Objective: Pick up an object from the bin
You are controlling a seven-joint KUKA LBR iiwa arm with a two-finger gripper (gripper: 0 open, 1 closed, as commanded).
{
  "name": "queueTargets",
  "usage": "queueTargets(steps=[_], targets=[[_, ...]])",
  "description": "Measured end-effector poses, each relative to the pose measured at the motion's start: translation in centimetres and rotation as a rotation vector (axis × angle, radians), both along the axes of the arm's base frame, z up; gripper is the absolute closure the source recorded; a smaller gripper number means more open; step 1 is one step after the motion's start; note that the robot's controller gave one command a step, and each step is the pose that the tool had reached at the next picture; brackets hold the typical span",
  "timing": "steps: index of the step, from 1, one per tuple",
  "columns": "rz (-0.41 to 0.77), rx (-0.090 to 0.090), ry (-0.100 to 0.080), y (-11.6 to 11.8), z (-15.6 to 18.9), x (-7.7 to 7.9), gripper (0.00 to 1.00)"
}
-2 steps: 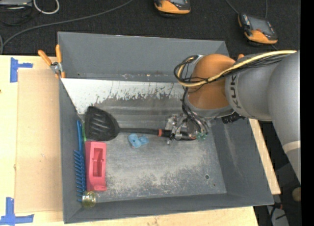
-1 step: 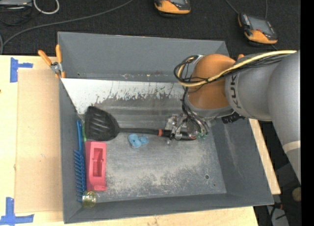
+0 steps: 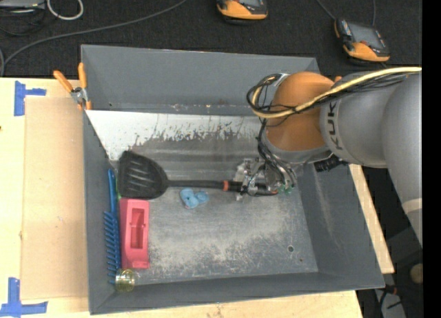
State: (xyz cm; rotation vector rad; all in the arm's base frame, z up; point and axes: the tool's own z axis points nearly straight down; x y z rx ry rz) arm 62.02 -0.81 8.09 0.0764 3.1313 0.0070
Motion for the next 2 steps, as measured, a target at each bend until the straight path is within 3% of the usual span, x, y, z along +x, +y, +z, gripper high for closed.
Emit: queueTargets(steps=[1, 2], targets=[[0.000, 0.001, 0.006, 0.0, 4.4, -0.2, 1.00], [0.000, 0.001, 0.000, 0.0, 8.0, 0.0, 1.00]])
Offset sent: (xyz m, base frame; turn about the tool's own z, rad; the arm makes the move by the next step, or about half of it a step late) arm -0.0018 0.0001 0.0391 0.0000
